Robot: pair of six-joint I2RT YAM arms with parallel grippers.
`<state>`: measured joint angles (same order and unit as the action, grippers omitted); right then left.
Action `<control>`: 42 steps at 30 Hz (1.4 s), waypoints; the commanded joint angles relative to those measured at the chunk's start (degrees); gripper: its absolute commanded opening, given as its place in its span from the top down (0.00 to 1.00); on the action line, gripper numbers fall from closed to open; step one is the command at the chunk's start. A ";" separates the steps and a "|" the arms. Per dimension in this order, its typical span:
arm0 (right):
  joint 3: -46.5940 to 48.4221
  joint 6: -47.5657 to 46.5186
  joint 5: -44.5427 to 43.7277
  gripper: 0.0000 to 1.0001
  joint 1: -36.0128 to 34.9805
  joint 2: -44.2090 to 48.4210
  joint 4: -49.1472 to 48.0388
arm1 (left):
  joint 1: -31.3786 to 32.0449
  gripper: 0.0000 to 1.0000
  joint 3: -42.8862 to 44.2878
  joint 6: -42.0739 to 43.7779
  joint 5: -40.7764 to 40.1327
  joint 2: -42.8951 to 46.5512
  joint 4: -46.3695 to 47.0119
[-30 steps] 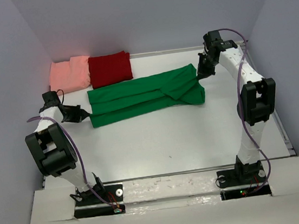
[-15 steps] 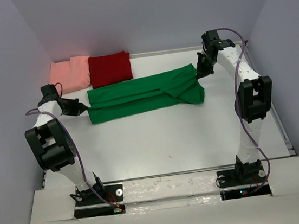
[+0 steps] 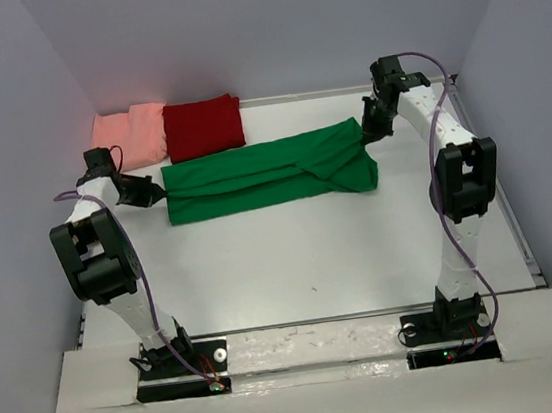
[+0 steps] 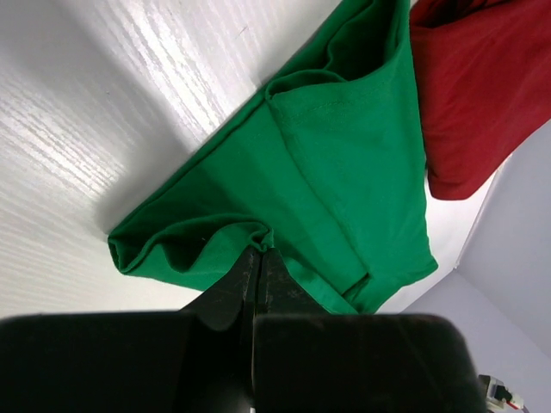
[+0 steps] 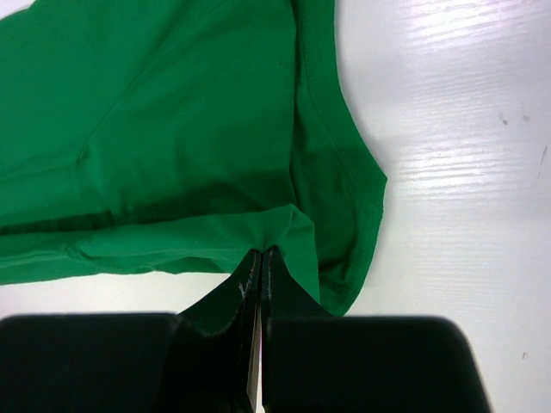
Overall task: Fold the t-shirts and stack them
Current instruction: Fold the tshirt
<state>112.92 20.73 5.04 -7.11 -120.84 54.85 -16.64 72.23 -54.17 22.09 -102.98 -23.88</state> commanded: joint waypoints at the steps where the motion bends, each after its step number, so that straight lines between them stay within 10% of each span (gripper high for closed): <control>1: 3.35 -0.52 -1.17 1.00 0.43 -1.42 -1.94 | 0.47 1.00 3.18 0.65 0.33 -0.20 -1.00; 42: 13.99 -1.04 -1.52 1.00 0.96 -10.47 -3.26 | 0.47 1.00 5.91 1.79 -0.55 -6.62 1.72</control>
<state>123.83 20.32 4.27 -6.76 -131.02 54.61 -16.19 76.23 -53.58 20.97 -109.78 -23.24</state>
